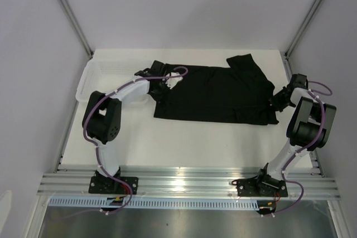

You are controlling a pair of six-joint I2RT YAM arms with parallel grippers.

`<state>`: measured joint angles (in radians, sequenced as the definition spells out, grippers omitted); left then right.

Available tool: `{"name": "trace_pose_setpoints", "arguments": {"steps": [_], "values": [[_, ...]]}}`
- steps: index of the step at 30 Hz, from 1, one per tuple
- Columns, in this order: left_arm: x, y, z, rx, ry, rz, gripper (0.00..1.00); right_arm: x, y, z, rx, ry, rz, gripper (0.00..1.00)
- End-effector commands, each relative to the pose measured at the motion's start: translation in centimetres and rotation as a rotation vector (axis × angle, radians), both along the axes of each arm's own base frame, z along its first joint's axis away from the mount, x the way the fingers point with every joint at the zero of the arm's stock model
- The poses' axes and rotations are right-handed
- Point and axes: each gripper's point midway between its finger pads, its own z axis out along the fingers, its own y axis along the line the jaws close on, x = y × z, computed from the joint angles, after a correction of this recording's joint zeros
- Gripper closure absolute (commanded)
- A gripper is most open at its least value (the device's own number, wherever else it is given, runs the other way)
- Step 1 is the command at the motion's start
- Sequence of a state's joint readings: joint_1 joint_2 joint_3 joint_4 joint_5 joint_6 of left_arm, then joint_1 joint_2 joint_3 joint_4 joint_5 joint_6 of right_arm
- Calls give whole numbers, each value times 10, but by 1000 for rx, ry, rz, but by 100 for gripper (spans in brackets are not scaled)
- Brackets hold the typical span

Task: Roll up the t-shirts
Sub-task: Fold the tshirt

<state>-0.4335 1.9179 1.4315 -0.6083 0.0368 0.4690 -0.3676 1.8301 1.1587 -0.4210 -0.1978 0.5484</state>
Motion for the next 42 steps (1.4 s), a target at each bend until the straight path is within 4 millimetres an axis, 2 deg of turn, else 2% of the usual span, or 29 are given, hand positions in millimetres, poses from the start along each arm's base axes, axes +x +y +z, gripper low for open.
{"name": "trace_pose_setpoints", "arguments": {"steps": [1, 4, 6, 10, 12, 15, 16, 17, 19, 20, 22, 23, 28, 31, 33, 35, 36, 37, 39, 40, 41, 42], "values": [[17, -1, 15, -6, -55, 38, 73, 19, -7, 13, -50, -47, 15, 71], [21, -4, 29, -25, -73, 45, 73, 23, -10, 22, -91, -50, 37, 57], [21, -5, 36, -32, -75, 51, 73, 28, -12, 35, -125, -66, 58, 55], [21, -13, 62, -80, -83, 60, 73, 28, -19, 60, -184, -84, 65, 54], [13, -15, 70, -99, -69, 56, 76, 24, -23, 67, -212, -81, 64, 54], [-6, -27, 64, -124, -16, -9, 82, 8, -25, 71, -245, -54, 63, 58], [-19, -28, 50, -115, 31, -30, 83, 5, -22, 74, -240, -63, 69, 61], [-24, -33, 43, -118, 53, -52, 84, -4, -16, 63, -214, -43, 76, 71], [-31, -40, 23, -104, 88, -75, 85, -10, -6, 56, -170, -43, 90, 80], [-29, -42, 20, -107, 94, -69, 85, -14, -4, 51, -155, -35, 89, 90], [-24, -43, 5, -93, 117, -50, 84, -24, 2, 35, -123, -6, 84, 97], [-17, -45, 7, -92, 103, -37, 82, -26, 4, 30, -109, 3, 80, 99], [-6, -35, -6, -48, 92, 0, 78, -36, 0, 3, -71, 60, 53, 100], [-13, -29, -15, -23, 118, -3, 78, -40, -6, -9, -64, 96, 39, 100], [-20, -26, -10, -24, 114, -21, 77, -42, -10, -8, -66, 108, 32, 100], [-25, -28, -1, -40, 98, -92, 72, -39, -14, 2, -89, 95, 36, 95], [-36, -26, 7, -48, 99, -141, 69, -41, -15, 7, -96, 99, 34, 92], [-47, -25, 5, -45, 112, -238, 63, -41, -20, 16, -125, 91, 25, 86], [-61, -15, 6, -12, 109, -311, 58, -47, -25, 25, -147, 104, 2, 75], [-67, -7, -1, 31, 111, -379, 53, -49, -29, 32, -169, 98, -22, 66], [-73, -1, -7, 55, 120, -405, 51, -55, -29, 33, -169, 105, -32, 61], [-71, 0, -6, 72, 91, -446, 48, -57, -30, 35, -170, 104, -41, 58]]}}
